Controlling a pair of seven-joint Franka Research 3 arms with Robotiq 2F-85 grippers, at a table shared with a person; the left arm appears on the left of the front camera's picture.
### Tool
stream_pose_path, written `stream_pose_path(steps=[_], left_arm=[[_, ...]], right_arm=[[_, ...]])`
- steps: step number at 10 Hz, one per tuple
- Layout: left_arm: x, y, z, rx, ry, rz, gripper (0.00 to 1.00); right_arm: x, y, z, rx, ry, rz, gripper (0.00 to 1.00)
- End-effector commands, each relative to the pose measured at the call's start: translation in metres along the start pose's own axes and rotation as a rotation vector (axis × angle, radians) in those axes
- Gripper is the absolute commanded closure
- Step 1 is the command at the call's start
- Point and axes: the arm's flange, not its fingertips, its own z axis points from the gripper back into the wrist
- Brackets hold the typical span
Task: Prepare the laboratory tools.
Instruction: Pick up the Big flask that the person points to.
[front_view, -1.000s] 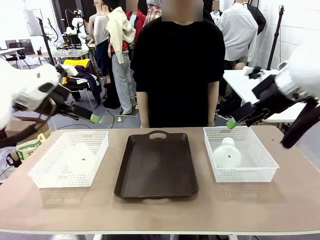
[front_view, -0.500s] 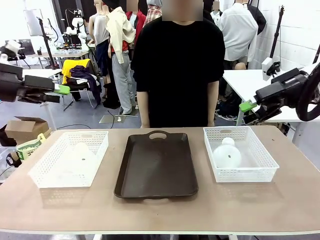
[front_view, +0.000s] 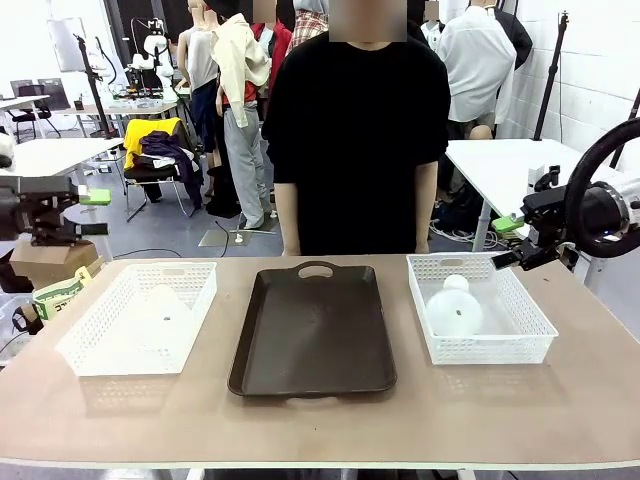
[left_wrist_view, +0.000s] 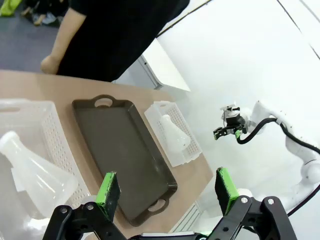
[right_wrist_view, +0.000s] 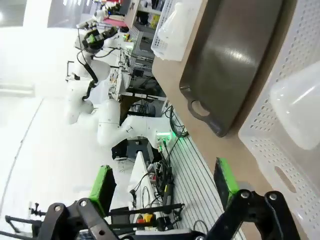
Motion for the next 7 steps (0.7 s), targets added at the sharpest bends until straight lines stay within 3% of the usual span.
stream_pose_path(steps=[1,4,6,7], left_arm=[[-0.047,0.01,0.002,-0.036,-0.024,0.046,0.0],[-0.051,0.031,-0.003,-0.097,0.087,0.211,0.0],[-0.047,0.034,-0.009,-0.205,0.094,0.249,0.0],[-0.045,0.041,-0.015,-0.162,0.091,0.251,0.0]], right_arm=[[0.01,0.004,-0.006,0.021,0.01,-0.037,0.0],[0.016,-0.002,-0.01,0.008,0.013,-0.062,0.0],[0.018,-0.006,-0.013,0.002,0.015,-0.08,0.0],[0.018,-0.006,-0.016,0.005,0.018,-0.069,0.0]])
